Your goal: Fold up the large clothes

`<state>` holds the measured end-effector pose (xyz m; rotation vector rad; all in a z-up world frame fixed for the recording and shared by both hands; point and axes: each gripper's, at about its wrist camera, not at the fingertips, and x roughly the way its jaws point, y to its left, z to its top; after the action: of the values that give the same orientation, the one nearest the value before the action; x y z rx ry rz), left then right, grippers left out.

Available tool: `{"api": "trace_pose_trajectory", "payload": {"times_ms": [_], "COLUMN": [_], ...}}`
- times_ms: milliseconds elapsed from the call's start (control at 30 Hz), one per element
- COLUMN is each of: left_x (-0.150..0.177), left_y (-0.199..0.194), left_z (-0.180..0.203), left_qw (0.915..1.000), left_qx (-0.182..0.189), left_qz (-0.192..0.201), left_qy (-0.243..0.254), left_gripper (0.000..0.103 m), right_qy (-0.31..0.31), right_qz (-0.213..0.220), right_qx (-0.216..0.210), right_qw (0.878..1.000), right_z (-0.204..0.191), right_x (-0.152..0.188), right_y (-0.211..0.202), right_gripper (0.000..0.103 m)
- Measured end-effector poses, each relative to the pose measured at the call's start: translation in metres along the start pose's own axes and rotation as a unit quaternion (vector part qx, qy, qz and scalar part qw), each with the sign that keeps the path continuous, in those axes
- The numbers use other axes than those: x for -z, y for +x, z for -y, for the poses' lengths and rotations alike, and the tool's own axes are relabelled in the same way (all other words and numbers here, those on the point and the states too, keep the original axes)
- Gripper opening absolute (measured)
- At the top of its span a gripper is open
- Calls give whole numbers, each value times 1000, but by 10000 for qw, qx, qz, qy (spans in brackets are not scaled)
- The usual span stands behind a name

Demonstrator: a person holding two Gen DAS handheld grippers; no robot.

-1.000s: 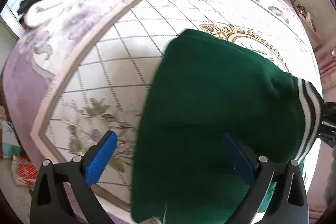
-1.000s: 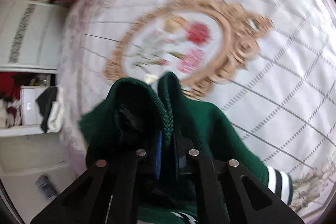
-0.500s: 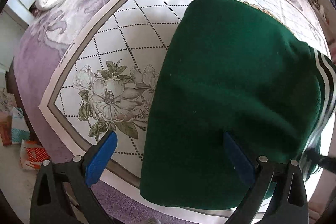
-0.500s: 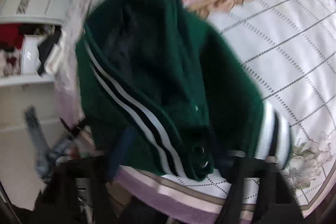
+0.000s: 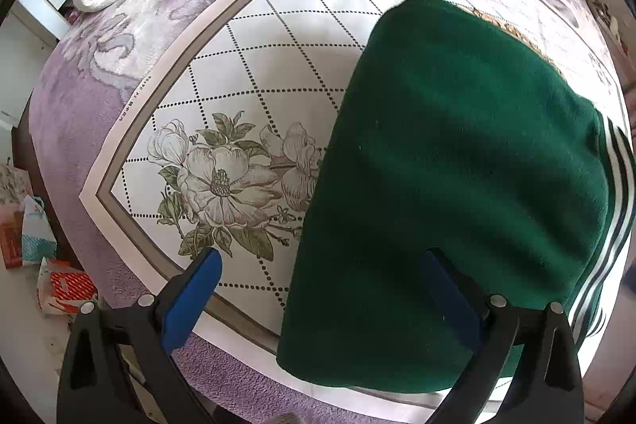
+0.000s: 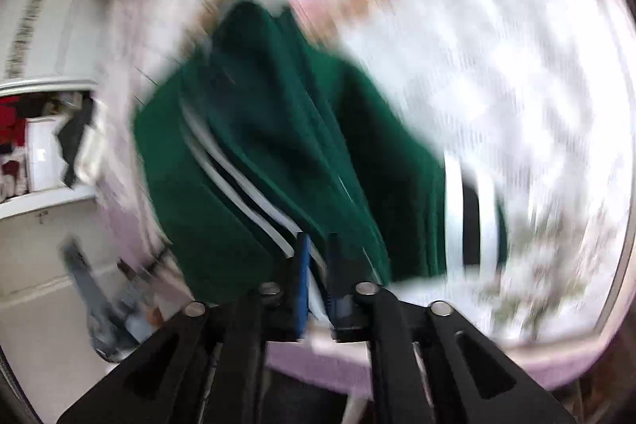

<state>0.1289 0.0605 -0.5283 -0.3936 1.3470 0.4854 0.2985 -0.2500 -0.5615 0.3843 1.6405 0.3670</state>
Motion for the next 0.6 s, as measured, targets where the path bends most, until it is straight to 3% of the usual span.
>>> {"api": "trace_pose_trajectory", "payload": {"times_ms": [67,167,233,267,333,367,467,533,600], "left_x": [-3,-10,-16,-19,-25,-28,-30,-30,-27], "left_y": [-2,-6,-8,-10,-15,-17,-21,-20,-18], "left_z": [0,5,9,11,14,15,16,16,13], "left_qw": [10000,9999,9997,9996,9993,9991,9988,9989,9992], "left_qx": [2,-23,6,54,105,128,159,124,148], "left_qz": [41,160,223,264,341,393,457,435,348], "left_qy": [-36,-56,-79,-94,-100,-102,-97,-86,-124], "left_gripper": [103,103,103,103,103,103,103,103,103], "right_qy": [-192,-386,-388,-276,-184,-302,-414,-435,-391], "right_qz": [484,658,411,176,325,721,1356,1228,723], "right_qx": [-102,-294,-507,-559,-440,-354,-143,493,675], "right_qw": [9986,9967,9971,9979,9983,9963,9898,9903,9943], "right_z": [-17,-34,-43,-47,-54,-65,-80,-74,-56], "right_x": [-28,-65,-83,-91,-95,-96,-103,-118,-128], "right_y": [-13,3,31,49,49,30,2,17,32], "right_gripper": [87,85,27,3,3,3,3,3,4]}}
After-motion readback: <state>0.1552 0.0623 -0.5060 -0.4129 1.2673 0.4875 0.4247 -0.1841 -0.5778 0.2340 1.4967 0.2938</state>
